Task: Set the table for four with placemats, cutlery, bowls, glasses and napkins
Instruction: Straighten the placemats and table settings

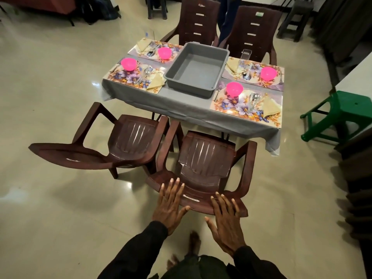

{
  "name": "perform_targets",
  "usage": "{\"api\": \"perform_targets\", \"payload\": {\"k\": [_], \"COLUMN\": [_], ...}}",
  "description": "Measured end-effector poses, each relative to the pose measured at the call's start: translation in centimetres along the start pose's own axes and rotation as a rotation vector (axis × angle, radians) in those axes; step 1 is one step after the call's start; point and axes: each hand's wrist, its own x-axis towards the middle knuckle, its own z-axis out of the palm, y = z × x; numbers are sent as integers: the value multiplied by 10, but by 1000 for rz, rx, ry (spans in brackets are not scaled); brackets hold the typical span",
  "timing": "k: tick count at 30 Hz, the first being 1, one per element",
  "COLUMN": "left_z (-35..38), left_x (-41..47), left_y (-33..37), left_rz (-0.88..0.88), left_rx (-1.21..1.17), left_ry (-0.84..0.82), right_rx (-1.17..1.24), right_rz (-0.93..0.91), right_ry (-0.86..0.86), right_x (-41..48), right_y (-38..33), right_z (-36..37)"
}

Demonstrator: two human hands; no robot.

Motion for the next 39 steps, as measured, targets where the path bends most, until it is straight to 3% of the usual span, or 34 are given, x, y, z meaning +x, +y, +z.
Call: {"api": "perform_targets", "payload": {"k": [8,14,22,28,35,39], "left_z": [-5,-29,-66,-78,-77,-69], "left_x": [5,4,-20,-33,-47,-50], "left_y": [-6,-62,-224,-373,-512,-555], "left_rz": [55,26,-109,-115,-134,-100], "left_rx": [-56,-91,-164,-179,-138,-93], "left_ry": [9,73,233,308,182,116], "right_rx": [24,79,125,157,58,-28], "right_rz": [101,84,-154,-176,-150,-24], "right_ry": [2,62,72,137,63,3], "right_x": [8,37,105,161,222,232], "right_y": [-2,-53,-221,-362,-483,-504], "right_z": [-3,-6,3,14,32,56]}}
